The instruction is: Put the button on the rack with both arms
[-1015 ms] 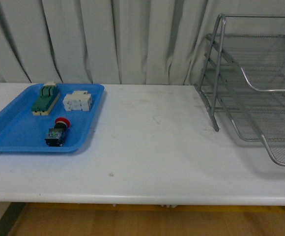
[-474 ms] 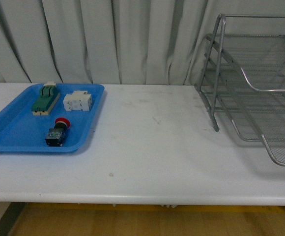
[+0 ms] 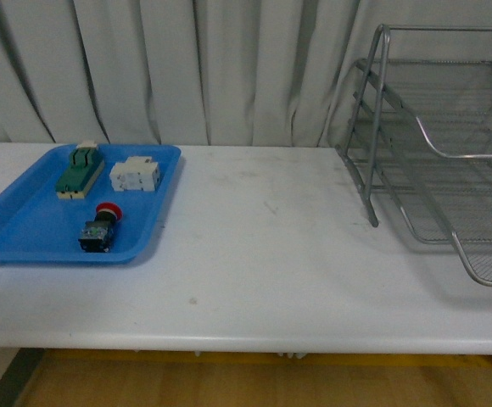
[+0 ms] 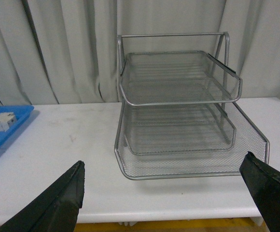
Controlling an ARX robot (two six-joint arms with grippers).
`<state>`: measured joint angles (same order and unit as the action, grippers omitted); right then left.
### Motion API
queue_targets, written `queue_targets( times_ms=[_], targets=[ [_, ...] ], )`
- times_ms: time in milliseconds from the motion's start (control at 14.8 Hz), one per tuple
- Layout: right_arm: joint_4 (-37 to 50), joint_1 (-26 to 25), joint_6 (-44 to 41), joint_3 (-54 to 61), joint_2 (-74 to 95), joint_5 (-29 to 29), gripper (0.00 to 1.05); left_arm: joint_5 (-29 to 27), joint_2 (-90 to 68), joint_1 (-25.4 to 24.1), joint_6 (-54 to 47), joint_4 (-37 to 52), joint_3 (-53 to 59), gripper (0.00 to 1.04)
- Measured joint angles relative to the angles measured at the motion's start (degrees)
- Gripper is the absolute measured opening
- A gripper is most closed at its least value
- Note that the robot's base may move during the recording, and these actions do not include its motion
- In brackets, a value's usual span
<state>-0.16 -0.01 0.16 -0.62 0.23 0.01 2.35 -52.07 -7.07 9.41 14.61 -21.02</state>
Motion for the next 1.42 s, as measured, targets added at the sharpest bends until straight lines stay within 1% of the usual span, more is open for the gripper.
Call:
queue_targets(
  times_ms=[68,135,203,271,338,406,609,812,1015,1421],
  targets=[
    [0.0,0.0,0.0,0.0,0.0,0.0,0.98,-0.4,-11.8,1.9,-0.9,4.9,-5.0,0.98],
    [0.0,0.0,0.0,0.0,0.0,0.0,0.98,-1.2,-21.5,3.8,-1.8,6.3,-9.4,0.98],
    [0.0,0.0,0.0,0.0,0.0,0.0,0.98,-1.1,-33.2,5.8,-3.3,3.8,-16.3,0.98],
    [0.0,0.0,0.0,0.0,0.0,0.0,0.98,-2.9,-46.2,7.0,-5.4,-0.4,-26.6,0.98],
    [0.0,0.0,0.0,0.0,0.0,0.0,0.98,-3.9,-54.5,7.8,-6.8,-4.1,-34.6,0.98],
    [0.0,0.0,0.0,0.0,0.0,0.0,0.98,-4.7,-60.6,8.6,-8.4,-7.7,-41.5,0.98],
    [0.0,0.0,0.0,0.0,0.0,0.0,0.98,-6.9,-69.5,10.9,-9.4,-13.3,-54.0,0.98],
    [0.0,0.0,0.0,0.0,0.0,0.0,0.98,-7.2,-72.9,11.3,-9.5,-14.6,-58.1,0.98],
    [0.0,0.0,0.0,0.0,0.0,0.0,0.98,-6.4,-75.7,11.0,-10.0,-17.3,-58.3,0.98],
    [0.0,0.0,0.0,0.0,0.0,0.0,0.98,-5.8,-77.4,10.2,-9.9,-17.0,-58.4,0.98]
  ],
)
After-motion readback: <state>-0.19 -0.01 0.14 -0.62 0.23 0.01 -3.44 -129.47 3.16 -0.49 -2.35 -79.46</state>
